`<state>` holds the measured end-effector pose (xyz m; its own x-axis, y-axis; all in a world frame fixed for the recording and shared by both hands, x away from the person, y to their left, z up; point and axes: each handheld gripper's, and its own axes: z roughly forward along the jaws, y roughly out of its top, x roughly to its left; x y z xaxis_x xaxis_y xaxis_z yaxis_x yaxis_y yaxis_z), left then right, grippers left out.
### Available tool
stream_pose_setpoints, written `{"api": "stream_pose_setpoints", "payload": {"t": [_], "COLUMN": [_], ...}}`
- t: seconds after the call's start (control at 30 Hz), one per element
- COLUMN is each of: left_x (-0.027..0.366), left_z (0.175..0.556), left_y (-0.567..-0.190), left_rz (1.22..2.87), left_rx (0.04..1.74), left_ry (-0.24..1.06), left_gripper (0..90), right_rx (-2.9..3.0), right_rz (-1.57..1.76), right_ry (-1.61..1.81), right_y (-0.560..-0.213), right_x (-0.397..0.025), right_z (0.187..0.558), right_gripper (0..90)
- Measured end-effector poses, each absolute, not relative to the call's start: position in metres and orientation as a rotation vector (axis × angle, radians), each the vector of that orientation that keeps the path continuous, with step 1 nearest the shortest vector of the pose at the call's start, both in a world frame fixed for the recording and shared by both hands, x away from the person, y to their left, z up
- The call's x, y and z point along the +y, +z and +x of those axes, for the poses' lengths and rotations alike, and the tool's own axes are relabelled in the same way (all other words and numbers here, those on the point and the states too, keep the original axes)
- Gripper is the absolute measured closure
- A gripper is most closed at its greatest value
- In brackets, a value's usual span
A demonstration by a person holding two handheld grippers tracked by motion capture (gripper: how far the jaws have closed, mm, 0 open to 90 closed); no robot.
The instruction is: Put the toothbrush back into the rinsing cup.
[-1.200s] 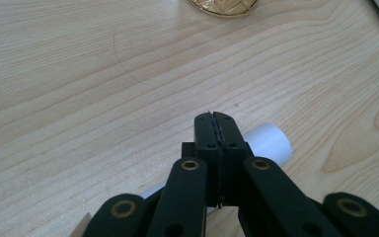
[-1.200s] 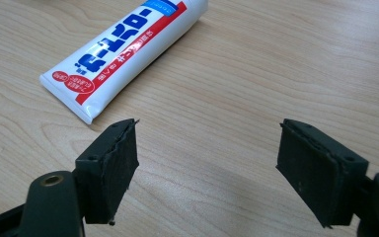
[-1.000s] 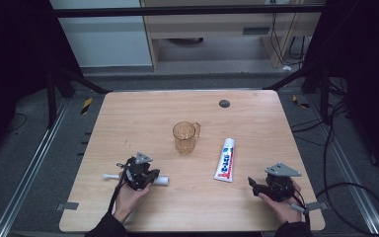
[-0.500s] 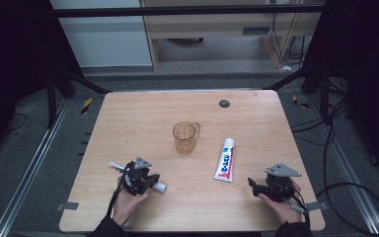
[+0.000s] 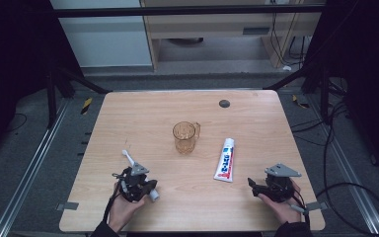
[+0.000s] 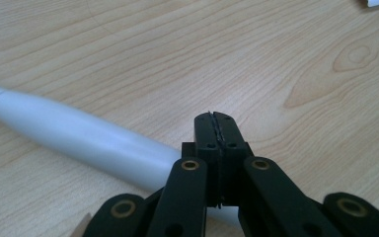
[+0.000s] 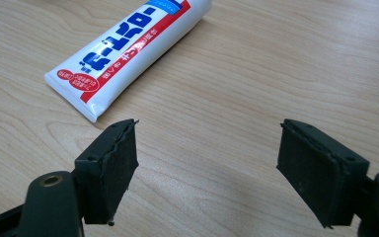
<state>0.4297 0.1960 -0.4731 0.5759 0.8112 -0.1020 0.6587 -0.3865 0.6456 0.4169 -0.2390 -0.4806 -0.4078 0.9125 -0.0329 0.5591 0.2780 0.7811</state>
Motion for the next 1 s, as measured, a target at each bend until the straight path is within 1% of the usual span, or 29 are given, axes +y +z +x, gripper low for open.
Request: {"api": "stream_pose_setpoints", "payload": {"t": [1.0], "left_x": [0.22], "left_z": [0.412], "left_y": [-0.474], "left_rz": [2.163], "left_rx": [1.191], "left_ry": [0.316], "left_gripper": [90.0], "right_rx": [2.077], "right_rz": [1.318], "right_ry": [0.969], "right_y": [-0.482], "right_x": [-0.238], "right_z": [0.417], "right_gripper": [22.9]}}
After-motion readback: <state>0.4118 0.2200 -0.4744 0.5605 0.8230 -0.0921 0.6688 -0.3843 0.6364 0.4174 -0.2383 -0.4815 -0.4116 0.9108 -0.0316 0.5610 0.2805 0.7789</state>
